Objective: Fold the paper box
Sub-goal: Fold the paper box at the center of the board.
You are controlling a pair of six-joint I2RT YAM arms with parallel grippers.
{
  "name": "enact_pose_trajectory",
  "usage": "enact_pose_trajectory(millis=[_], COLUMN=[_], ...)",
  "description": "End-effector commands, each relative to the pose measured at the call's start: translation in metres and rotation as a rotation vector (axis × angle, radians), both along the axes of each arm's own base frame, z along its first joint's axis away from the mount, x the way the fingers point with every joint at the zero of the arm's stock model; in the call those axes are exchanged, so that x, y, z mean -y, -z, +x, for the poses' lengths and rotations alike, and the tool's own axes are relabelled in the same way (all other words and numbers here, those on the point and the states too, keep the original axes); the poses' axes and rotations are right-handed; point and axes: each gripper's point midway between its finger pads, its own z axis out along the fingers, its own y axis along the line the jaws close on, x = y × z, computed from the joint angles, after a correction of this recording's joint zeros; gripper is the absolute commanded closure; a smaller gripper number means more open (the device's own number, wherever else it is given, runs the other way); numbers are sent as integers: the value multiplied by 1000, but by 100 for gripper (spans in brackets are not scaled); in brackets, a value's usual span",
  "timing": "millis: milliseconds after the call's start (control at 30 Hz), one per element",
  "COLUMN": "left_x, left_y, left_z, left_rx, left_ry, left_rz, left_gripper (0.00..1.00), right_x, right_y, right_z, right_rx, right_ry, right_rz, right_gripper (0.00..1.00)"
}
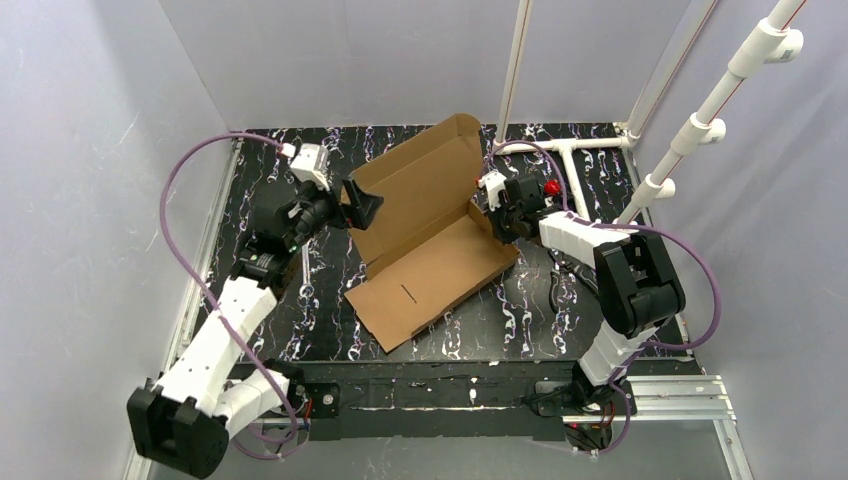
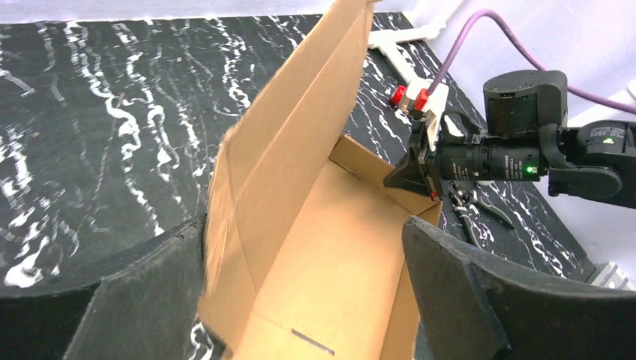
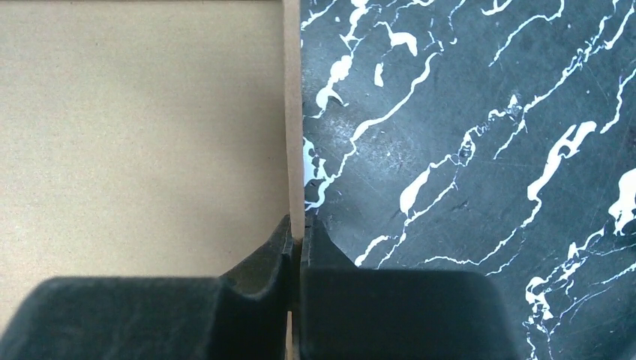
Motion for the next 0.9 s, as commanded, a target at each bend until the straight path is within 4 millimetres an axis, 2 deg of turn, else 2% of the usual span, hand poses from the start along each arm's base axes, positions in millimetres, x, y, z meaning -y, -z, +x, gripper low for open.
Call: enact_pose_trajectory(millis=[0,67,167,333,367,400,467,533,567,633,667,700,833,867], left_x=[-35,-46,-55,-59,-61,-59,-57,-53,-46,-38,-41,-41,-38,-37], left_y=[-29,-18,11,66,90,107,134,148,148,139,128,119,115,114], left_z=[-30,-49,-78,-126,-135,-137,-129,-116,-104,-95,-91,-92,-98,-100], left_rx=[31,-15,-138,-334,-377,-423,-493,-514,-480,-420,-371,-341,-361,-369], left_ry=[-109,-136,-171,-211,-243,-252,-274,-268,-225,-170,-190,-185,-160,-150], left_rz=[23,23,-3,-136,-179,-207,-197,-166,-162,-152,-173,-187,-202,-205], left_gripper=[2,2,2,2,4,8,15,16,17,15,5,2,2,2], right_x=[4,4,3,2,2,2,4,7,5,8,7,2,-10,-16], right_y=[-16,-19,-23,-33,-39,-42,-44,-50,-60,-75,-100,-120,-148,-155], right_z=[14,15,14,9,7,4,1,-2,-9,-28,-39,-50,-76,-84], right_rx=[50,52,46,44,58,58,58,72,84,67,110,141,130,122], right_ry=[101,102,91,54,35,13,-10,-39,-141,-306,-394,-485,-645,-693], right_rz=[61,75,90,131,137,143,143,137,128,103,109,117,175,211], right_gripper=[99,92,81,66,60,55,54,51,50,48,44,41,36,32])
